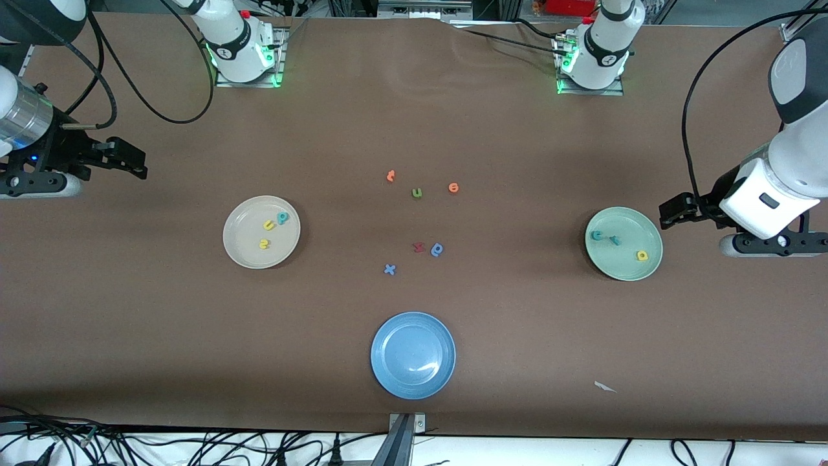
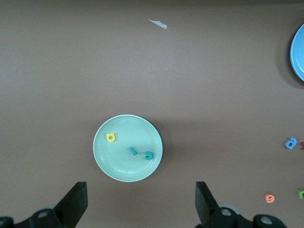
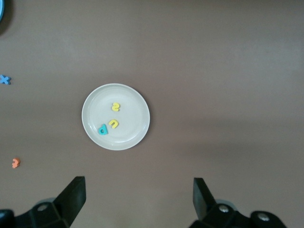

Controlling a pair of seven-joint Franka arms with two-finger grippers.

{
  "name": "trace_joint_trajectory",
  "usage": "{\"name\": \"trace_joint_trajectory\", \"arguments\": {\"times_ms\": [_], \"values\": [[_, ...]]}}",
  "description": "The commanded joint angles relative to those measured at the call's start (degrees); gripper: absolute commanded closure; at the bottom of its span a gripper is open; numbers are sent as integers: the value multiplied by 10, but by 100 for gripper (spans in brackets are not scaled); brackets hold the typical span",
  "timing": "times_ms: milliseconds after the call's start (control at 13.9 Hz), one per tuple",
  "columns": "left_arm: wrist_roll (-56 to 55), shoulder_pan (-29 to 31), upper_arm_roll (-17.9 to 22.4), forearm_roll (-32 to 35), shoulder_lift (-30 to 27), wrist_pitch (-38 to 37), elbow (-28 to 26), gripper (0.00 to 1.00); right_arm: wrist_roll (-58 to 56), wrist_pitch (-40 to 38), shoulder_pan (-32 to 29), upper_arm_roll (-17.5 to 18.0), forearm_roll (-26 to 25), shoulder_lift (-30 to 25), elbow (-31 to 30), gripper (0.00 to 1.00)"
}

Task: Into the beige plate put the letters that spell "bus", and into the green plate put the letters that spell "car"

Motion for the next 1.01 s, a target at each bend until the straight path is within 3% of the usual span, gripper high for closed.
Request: {"name": "trace_joint_trajectory", "arguments": {"times_ms": [0,936], "values": [[10,-3,6,-11,-4,-3,5,0,-9,-22,-4,-6,15,5,21,0],[11,-3,6,-11,-4,-3,5,0,-2,-23,-2,-15,9,4,22,0]]}}
